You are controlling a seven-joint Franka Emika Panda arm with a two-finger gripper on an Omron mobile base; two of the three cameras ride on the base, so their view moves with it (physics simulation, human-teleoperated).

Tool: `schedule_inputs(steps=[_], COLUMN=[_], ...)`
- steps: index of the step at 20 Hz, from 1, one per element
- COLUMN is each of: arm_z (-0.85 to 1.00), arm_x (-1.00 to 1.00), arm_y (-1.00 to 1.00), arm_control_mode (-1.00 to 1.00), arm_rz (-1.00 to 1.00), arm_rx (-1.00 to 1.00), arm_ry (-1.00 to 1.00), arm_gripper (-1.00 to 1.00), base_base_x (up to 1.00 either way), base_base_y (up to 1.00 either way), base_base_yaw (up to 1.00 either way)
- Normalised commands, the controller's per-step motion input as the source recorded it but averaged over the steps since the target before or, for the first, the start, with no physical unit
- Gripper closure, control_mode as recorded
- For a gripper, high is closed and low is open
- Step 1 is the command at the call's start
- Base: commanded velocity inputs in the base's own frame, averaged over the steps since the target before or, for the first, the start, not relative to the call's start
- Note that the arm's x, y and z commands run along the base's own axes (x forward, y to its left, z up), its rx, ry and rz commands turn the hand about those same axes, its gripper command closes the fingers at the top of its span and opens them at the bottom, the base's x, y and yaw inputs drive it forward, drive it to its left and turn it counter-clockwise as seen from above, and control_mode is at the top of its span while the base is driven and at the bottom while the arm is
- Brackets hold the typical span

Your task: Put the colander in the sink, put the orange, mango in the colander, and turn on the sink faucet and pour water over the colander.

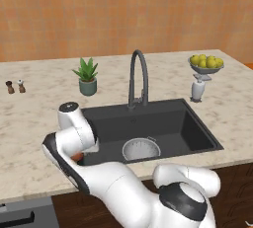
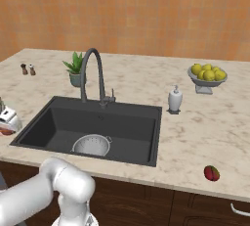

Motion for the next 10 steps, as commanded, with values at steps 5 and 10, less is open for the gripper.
schedule_inputs(steps=[5,10], arm_z=[0.33,0.14], arm_x=[0.00,0.00], arm_y=[-1.00,-1.00], arm_control_mode=[-1.00,-1.00], arm_rz=[-0.06,-0.05], arm_rx=[0.19,0.21], arm_ry=[0.00,0.00], arm_gripper=[1.00,1.00], base_base_x=[0.00,0.00], base_base_y=[0.00,0.00], base_base_yaw=[0.00,0.00])
